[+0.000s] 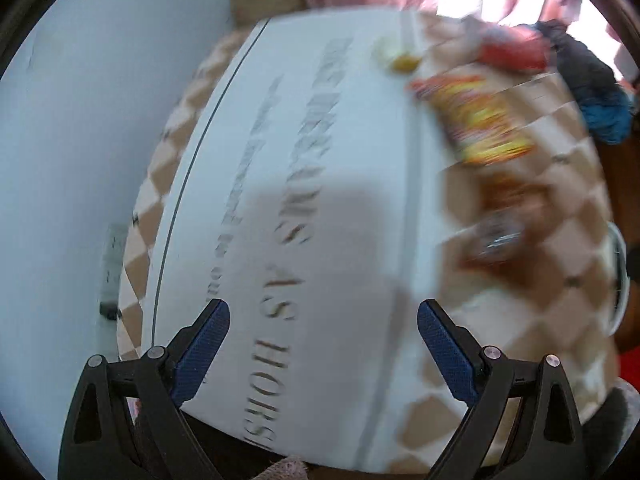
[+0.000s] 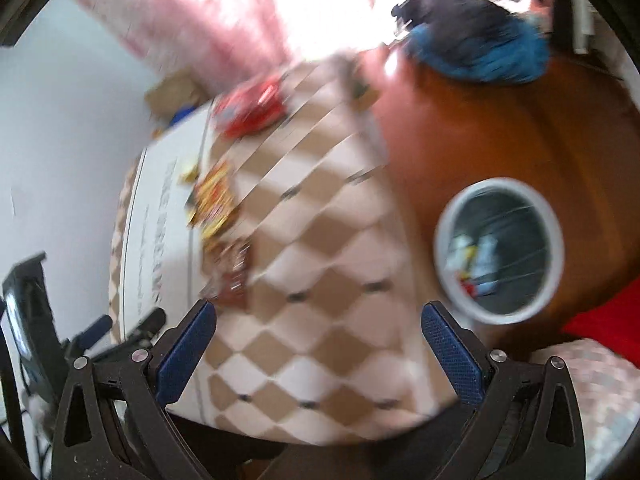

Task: Collect trash
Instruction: 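Grasp the brown pastry wrapper with the right tool while the left tool grasps the orange snack bag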

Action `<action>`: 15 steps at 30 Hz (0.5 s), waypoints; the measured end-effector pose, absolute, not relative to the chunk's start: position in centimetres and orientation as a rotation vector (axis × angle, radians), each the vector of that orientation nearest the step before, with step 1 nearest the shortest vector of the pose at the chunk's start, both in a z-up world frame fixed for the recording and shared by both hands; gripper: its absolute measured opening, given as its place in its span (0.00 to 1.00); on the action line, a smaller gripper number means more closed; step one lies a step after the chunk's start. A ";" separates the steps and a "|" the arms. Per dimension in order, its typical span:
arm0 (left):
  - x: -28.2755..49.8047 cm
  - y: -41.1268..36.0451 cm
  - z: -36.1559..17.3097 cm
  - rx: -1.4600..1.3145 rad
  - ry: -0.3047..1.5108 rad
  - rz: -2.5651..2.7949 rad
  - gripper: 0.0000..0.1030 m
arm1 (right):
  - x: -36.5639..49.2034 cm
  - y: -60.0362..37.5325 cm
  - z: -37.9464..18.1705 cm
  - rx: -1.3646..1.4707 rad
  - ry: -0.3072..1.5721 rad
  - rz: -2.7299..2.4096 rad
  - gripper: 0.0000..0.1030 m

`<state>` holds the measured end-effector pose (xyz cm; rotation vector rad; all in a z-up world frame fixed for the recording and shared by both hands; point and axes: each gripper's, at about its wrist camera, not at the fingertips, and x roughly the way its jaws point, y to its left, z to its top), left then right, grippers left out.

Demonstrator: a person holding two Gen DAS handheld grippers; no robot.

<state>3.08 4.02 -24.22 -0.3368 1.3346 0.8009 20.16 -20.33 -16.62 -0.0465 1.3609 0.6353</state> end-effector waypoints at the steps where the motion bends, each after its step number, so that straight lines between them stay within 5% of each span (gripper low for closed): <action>1: 2.4 4.8 -25.0 -0.348 1.346 0.814 0.93 | 19.7 -18.2 -17.8 -0.064 1.380 0.646 1.00; 10: 0.5 8.0 -27.8 -0.436 1.371 0.824 0.93 | 17.7 -6.7 -25.9 -0.224 1.450 0.593 0.99; 15: 0.9 8.7 -27.6 -0.437 1.356 0.803 0.93 | 16.8 -4.2 -27.2 -0.375 1.385 0.574 0.86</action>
